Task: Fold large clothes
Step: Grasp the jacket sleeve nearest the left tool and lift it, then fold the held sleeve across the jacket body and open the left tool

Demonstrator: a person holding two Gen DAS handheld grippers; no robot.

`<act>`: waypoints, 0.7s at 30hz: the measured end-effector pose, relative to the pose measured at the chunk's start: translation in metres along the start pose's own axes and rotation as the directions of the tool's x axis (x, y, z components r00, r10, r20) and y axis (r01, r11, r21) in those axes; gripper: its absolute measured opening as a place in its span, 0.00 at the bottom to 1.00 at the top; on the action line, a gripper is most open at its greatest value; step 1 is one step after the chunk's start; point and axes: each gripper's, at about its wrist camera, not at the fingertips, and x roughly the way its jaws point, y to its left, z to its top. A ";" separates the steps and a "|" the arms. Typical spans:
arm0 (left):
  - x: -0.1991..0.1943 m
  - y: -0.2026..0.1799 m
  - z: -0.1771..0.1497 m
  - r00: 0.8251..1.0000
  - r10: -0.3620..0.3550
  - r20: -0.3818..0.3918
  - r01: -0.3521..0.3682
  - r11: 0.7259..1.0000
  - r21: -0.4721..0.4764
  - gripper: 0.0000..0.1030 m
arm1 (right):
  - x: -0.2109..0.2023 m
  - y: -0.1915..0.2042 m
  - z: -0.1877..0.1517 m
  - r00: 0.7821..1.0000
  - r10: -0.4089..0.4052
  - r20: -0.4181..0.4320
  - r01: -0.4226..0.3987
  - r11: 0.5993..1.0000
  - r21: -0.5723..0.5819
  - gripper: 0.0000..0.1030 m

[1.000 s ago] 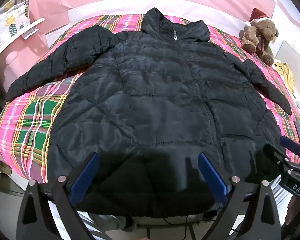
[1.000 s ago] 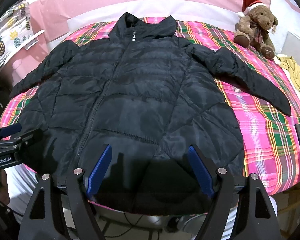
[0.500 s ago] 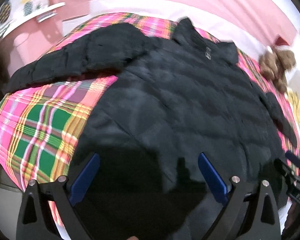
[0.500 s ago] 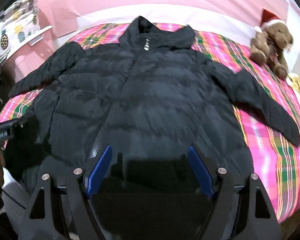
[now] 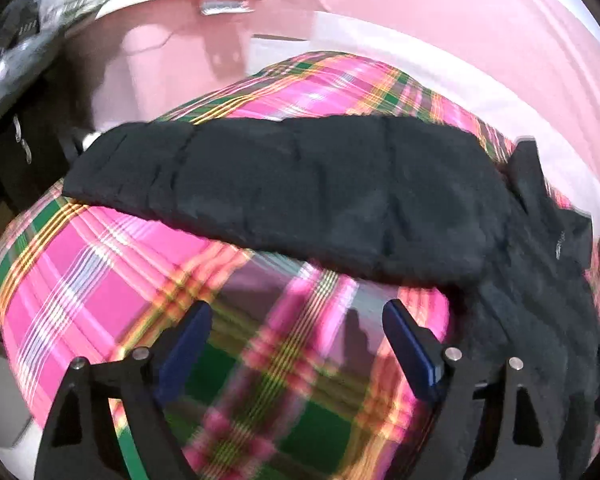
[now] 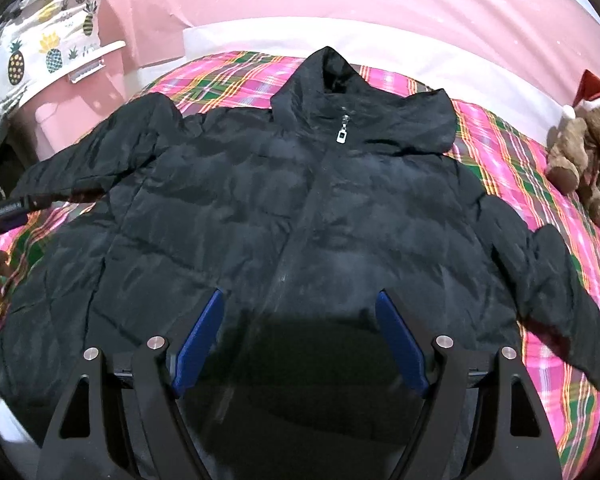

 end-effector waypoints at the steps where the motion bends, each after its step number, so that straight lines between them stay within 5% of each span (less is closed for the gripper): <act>1: 0.004 0.009 0.005 1.000 -0.001 0.000 0.001 1.000 -0.029 0.85 | 0.005 -0.001 0.002 1.000 0.002 -0.005 -0.002 1.000 0.002 0.76; 6: 0.023 0.045 0.024 1.000 0.015 -0.002 -0.015 0.989 -0.150 0.85 | 0.021 -0.008 0.006 1.000 -0.008 -0.028 0.009 1.000 0.013 0.76; 16: 0.049 0.048 0.041 0.997 0.054 0.061 -0.045 0.989 -0.142 0.82 | 0.032 -0.029 -0.002 0.998 -0.024 -0.057 0.027 0.998 0.057 0.76; 19: 0.053 0.047 0.045 0.996 0.053 0.076 -0.042 0.990 -0.131 0.65 | 0.030 -0.032 -0.006 0.998 -0.027 -0.058 0.031 0.997 0.064 0.76; 21: 0.052 0.048 0.049 0.996 0.043 0.082 -0.032 0.991 -0.130 0.45 | 0.029 -0.036 -0.010 0.998 -0.030 -0.059 0.035 0.997 0.074 0.76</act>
